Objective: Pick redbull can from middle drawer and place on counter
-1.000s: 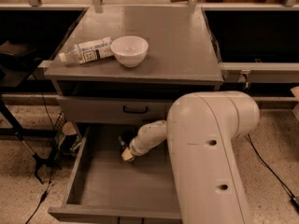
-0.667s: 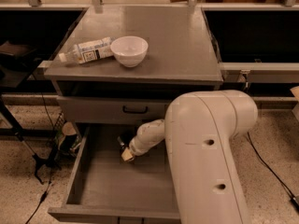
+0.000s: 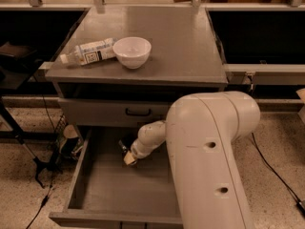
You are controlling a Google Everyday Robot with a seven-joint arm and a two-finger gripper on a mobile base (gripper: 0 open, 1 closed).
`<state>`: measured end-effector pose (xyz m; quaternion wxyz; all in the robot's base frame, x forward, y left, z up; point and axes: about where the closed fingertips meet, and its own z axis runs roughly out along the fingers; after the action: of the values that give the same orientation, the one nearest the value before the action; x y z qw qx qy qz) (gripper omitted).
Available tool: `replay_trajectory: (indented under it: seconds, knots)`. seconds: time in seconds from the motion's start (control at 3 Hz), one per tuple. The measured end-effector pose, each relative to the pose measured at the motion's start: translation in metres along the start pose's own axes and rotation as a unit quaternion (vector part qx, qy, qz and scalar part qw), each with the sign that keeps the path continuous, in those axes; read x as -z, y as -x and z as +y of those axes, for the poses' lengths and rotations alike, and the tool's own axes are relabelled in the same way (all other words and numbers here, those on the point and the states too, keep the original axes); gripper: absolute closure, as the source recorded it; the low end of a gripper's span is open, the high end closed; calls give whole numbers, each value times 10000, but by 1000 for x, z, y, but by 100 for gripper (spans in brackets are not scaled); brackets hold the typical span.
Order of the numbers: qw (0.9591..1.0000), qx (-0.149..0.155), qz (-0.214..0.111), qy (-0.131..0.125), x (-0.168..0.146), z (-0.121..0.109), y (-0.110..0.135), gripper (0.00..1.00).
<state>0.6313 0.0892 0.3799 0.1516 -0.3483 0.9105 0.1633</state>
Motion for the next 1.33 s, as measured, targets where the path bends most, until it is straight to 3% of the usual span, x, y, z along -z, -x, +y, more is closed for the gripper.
replay_trajectory:
  seconds: [0.33, 1.33]
  knots:
    - [9999, 17, 127, -58, 9, -2, -12, 100]
    - [9993, 93, 192, -305, 94, -27, -70, 100]
